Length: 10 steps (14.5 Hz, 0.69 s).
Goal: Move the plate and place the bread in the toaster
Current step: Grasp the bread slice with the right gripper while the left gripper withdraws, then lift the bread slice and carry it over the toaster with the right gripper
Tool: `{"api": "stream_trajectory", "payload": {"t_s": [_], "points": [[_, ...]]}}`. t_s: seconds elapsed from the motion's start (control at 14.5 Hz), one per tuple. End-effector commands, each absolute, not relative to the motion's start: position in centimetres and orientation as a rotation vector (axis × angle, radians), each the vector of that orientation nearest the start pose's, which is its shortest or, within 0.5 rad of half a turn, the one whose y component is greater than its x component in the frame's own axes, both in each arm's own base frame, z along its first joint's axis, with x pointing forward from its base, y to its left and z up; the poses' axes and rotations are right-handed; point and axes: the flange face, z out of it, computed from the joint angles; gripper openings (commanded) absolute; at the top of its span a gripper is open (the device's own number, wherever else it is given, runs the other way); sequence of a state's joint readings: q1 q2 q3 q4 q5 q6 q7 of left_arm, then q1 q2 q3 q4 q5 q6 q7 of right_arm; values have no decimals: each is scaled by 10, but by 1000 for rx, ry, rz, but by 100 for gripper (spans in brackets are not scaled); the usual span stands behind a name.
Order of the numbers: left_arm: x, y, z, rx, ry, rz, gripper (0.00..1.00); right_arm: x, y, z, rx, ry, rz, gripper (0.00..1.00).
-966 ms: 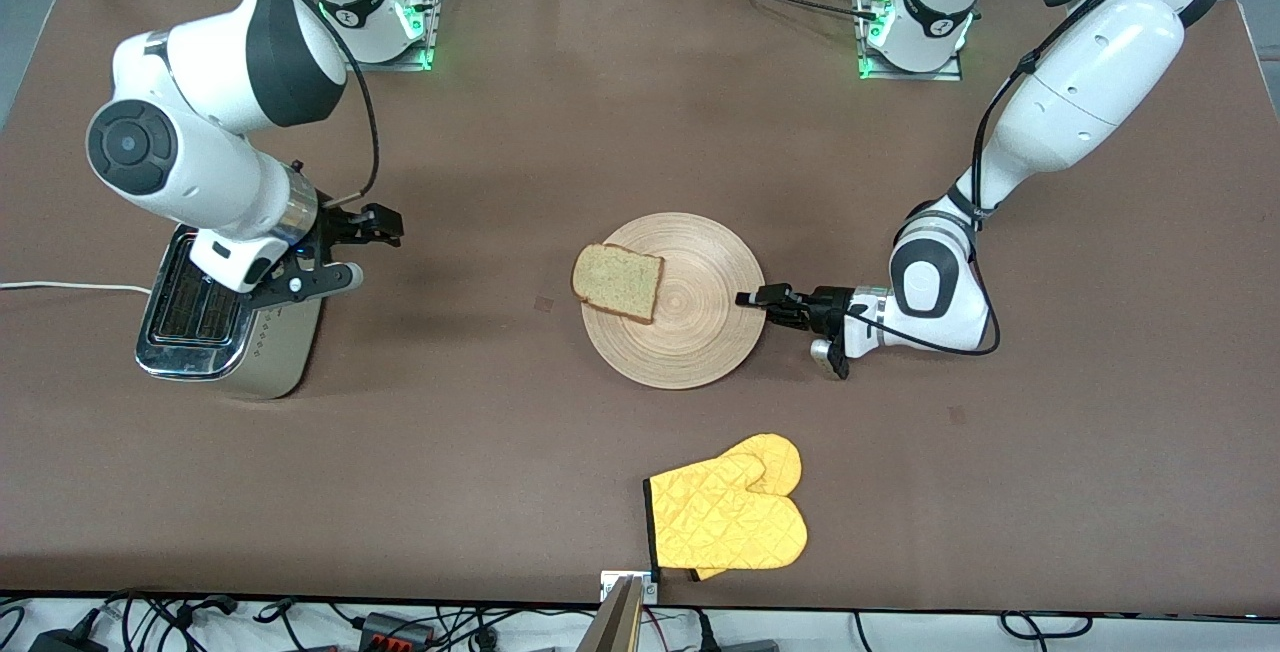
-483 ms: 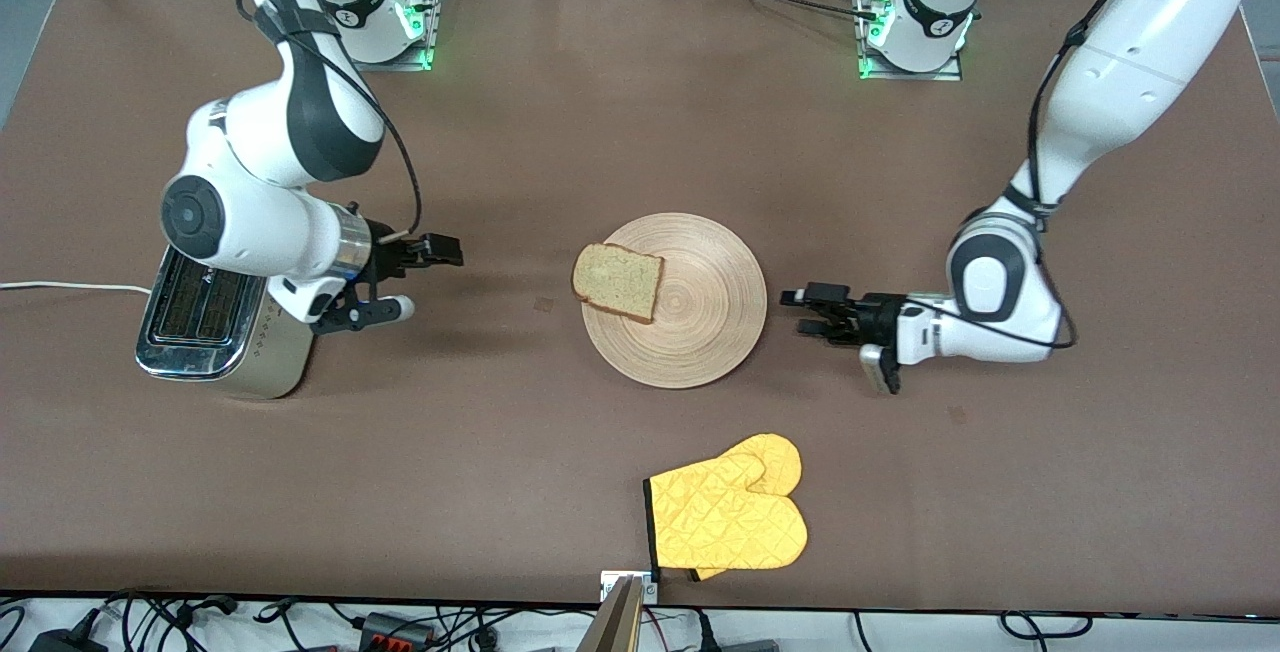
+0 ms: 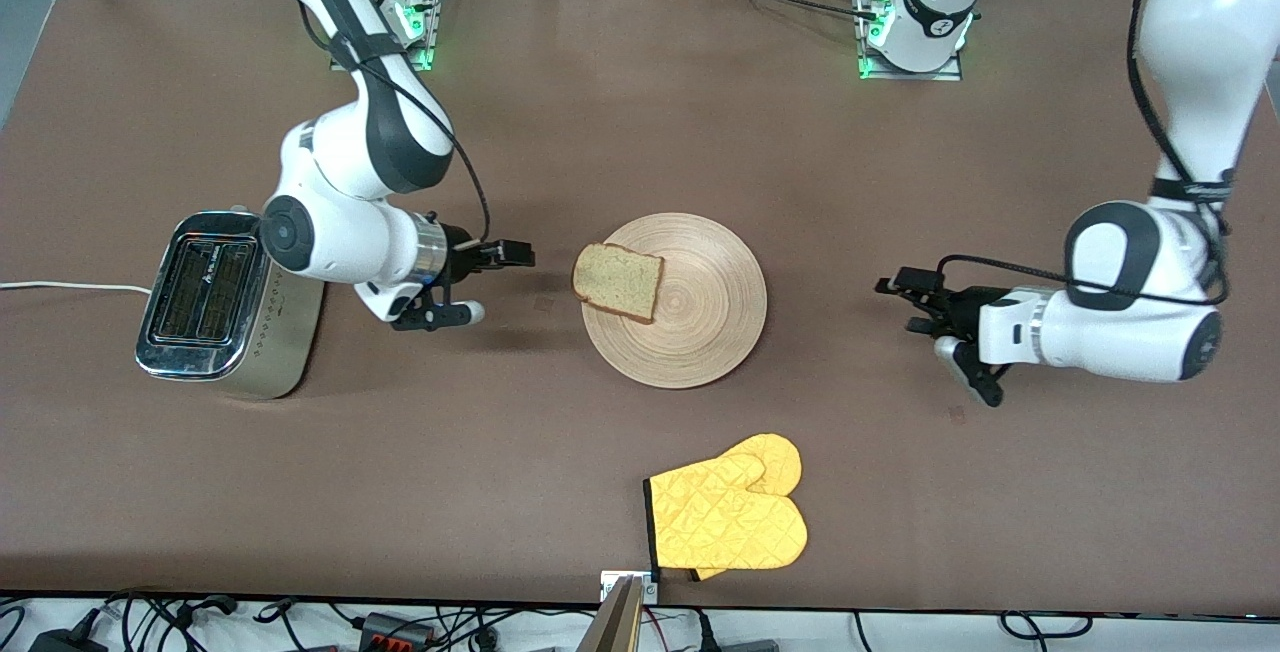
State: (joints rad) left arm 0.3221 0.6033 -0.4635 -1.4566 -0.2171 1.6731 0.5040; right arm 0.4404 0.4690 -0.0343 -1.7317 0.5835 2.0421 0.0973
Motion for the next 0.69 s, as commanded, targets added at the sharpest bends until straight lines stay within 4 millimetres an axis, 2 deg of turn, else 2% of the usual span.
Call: {"api": "stream_trajectory", "payload": {"t_s": [0.0,0.14,0.28,0.34,0.55,0.62], "points": [[667,-61,408,2708,-703,-374,100,580,314,268,-2648,74,389,100],[653,-69,453,2875,-734,-385,100,571,340,250,-2647,70,365,100],[643,-72,489,2973,-717,-363,100,568,348,226,-2661,82,344,100],[637,-72,497,2987,-718,-390,100,567,353,220,-2666,74,343,100],[617,-68,552,3121,-715,-336,100,558,364,208,-2660,61,372,100],[605,-48,569,3176,-598,-307,100,558,364,206,-2659,65,381,100]]}}
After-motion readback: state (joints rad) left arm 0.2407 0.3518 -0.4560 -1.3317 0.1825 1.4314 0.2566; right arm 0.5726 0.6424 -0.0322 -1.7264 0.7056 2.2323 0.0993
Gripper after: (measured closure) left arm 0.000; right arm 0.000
